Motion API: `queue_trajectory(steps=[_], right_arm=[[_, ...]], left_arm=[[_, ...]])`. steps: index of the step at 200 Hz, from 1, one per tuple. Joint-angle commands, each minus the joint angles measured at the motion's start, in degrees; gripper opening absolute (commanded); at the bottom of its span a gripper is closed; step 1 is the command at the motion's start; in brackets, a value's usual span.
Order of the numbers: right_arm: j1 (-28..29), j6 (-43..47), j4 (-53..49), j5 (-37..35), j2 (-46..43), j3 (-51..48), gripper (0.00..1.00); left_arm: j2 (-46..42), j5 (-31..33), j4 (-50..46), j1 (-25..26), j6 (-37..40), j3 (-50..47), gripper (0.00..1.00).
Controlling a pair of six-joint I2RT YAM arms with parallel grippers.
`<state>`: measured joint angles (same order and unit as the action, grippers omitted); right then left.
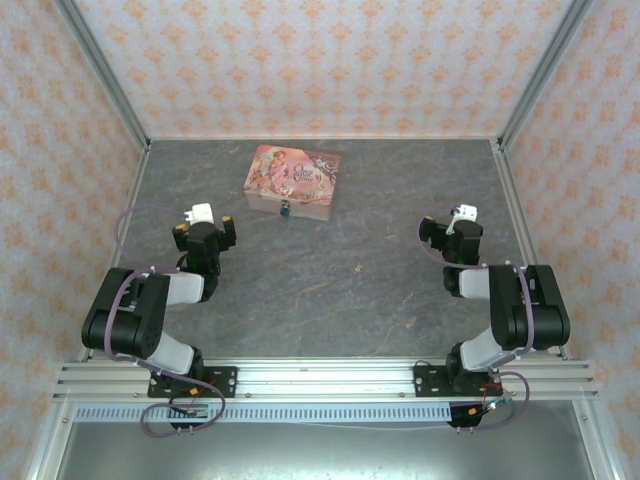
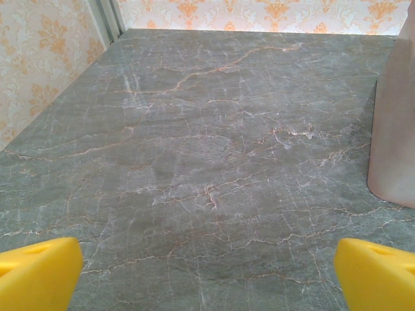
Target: Unlock the padlock with the key
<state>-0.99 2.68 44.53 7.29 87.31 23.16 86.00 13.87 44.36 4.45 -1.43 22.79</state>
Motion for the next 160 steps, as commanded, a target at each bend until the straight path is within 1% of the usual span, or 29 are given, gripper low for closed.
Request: queue_trajectory(steps=[1,37,45,53,65,80,88,100,114,124,136,154,160], right_arm=[[0.3,0.5,0.1,-1.1,-0.2,0.7,0.99],[0.3,0.4,0.4,-1.0,-0.4,0.4,0.99],[0.3,0.2,0.1,-1.6,-0.7,0.6,0.99],[0.3,-0.1,-2.3,-2.8,-2.0,1.4,0.99],[0.3,-1.0,-9.8,-4.5,-5.3,3.6,0.99],[0.3,-2.1,-20.6,-4.4,-9.6,7.3,0.99],[0.3,-3.0,-26.0,-3.9,-11.3,9.1,0.99],[0.4,-5.8,-34.6,-3.2,-13.3,11.9,0.99],[0.5,-8.9,-43.7,0.7,-15.0,15.0,0.99],[1.0,-11.4,-48.9,4.3,-15.9,16.8,1.0],[2.3,-13.6,-54.4,8.5,-16.9,18.2,0.94],[6.5,-16.5,-62.1,10.9,-17.7,20.6,0.87],[8.3,-17.5,-64.1,11.6,-17.9,21.2,0.84]], left_arm=[[-0.3,0.0,-0.3,-0.4,0.3,0.9,1.0],[-0.5,0.7,-0.2,-0.3,0.2,0.8,1.0],[-1.8,1.6,-1.8,-0.3,-0.4,1.1,1.0],[-4.2,2.2,-5.7,-0.4,-0.4,2.1,1.0],[-9.1,1.9,-13.9,-0.3,-0.5,4.5,1.0],[-15.2,-0.3,-24.3,-0.3,-2.5,8.0,1.0],[-18.0,-1.6,-30.0,-0.3,-4.8,10.2,1.0],[-20.9,-2.9,-39.7,-0.2,-10.6,14.4,1.0],[-22.7,-5.2,-49.3,-0.2,-16.2,18.7,1.0],[-23.9,-7.3,-53.2,-0.2,-20.4,20.3,1.0],[-25.2,-11.1,-55.3,-0.1,-25.0,20.5,1.0],[-26.9,-16.6,-57.3,0.6,-28.8,19.9,1.0],[-27.5,-18.0,-57.6,1.2,-31.6,19.4,1.0]])
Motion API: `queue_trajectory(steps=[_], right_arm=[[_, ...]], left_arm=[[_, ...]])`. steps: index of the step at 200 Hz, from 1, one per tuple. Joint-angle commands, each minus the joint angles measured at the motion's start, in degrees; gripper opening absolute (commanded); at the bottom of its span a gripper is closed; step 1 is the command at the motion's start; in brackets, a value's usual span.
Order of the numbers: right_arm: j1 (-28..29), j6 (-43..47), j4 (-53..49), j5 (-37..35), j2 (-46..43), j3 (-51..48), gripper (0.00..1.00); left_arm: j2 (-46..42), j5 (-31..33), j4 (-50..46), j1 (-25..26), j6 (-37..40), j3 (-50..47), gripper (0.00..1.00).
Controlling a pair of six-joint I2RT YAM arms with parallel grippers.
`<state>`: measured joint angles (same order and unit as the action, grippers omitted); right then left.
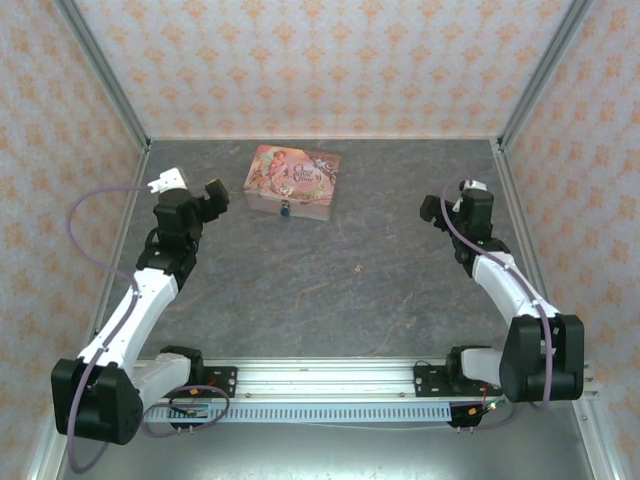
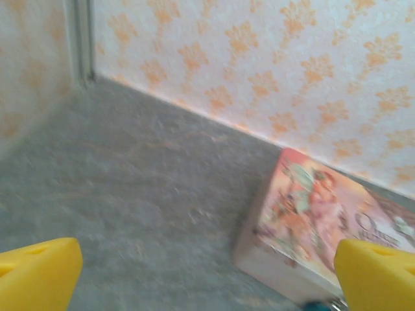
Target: Unlock the padlock with the key
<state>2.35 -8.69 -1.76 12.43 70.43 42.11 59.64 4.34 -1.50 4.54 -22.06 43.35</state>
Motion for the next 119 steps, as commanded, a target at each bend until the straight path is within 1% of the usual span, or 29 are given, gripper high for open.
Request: queue_trajectory(steps=[1,11,29,43,55,74,98,119], right_arm=[[5.2,-6.4,-18.1,6.6,-1.0,2.3,0.83],[8.1,-8.2,-20.1,7.6,-1.0,2.7,0.78],[14.6,-10.8,-21.2,8.5,-0.2,2.6,0.74],[19.7,-11.6,-21.6,7.9,1.8,2.8,0.71],[22.7,-11.5,-22.3,7.8,4.6,3.8,0.67],[26.0,-10.8,-23.4,7.6,9.7,5.9,0.63],[29.0,-8.9,-26.0,6.1,16.2,10.6,0.59],[30.2,-7.5,-28.0,4.3,21.0,14.8,0.56]], left_arm=[[-1.2,-8.7,-11.8,1.2,-11.2,-1.2,1.0],[-1.8,-11.4,-11.0,2.7,-13.5,-2.5,1.0],[-1.9,-15.5,-7.9,6.7,-18.0,-5.4,1.0],[-1.3,-17.7,-4.7,9.9,-21.4,-7.7,1.0],[-0.6,-18.7,-1.6,12.1,-24.3,-9.6,1.0],[0.5,-18.8,2.0,14.6,-26.9,-11.5,1.0],[2.5,-19.0,3.2,16.2,-26.9,-11.1,1.0],[4.0,-19.5,3.3,17.2,-26.3,-10.3,1.0]])
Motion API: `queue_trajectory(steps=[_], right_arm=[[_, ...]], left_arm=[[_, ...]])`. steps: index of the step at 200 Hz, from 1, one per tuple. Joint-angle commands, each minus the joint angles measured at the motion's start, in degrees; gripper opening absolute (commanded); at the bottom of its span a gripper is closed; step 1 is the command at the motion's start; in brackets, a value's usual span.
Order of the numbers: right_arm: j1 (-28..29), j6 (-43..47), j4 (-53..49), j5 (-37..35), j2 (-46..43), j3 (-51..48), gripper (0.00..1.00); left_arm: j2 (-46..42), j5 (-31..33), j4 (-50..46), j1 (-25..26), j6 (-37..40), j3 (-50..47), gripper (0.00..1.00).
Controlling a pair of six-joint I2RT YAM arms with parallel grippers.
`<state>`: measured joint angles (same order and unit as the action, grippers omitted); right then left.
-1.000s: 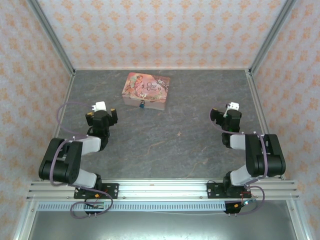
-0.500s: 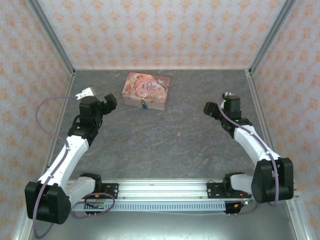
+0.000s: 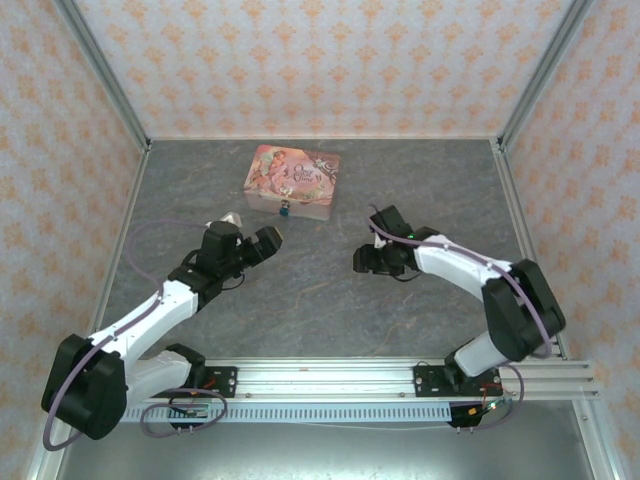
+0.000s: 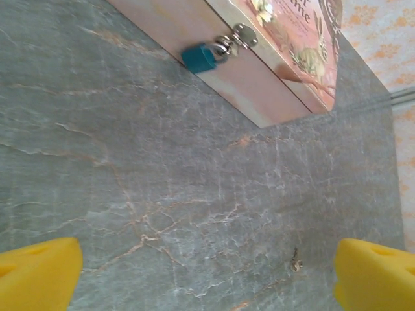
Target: Unlock the padlock with the key
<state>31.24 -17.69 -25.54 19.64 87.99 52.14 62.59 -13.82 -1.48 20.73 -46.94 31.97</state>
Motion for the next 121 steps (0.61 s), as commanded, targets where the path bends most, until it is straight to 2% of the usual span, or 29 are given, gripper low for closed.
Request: queue_trajectory(steps=[1,43,98,121], right_arm=[[1.3,1.6,-4.3,-3.0,3.8,5.0,0.55],[2.1,1.9,-6.3,-5.0,10.0,9.4,0.49],[2.8,2.2,-7.5,-4.9,13.5,10.3,0.44],[3.0,2.2,-7.6,-4.4,14.4,10.1,0.39]], left_arm=[[1.1,-1.4,3.3,1.0,-1.4,1.1,1.0],[1.7,-0.4,2.3,2.2,-1.0,2.0,1.0],[1.7,0.6,-0.2,2.4,-0.6,2.8,1.0],[1.6,1.2,-0.9,2.4,-0.7,2.9,1.0]])
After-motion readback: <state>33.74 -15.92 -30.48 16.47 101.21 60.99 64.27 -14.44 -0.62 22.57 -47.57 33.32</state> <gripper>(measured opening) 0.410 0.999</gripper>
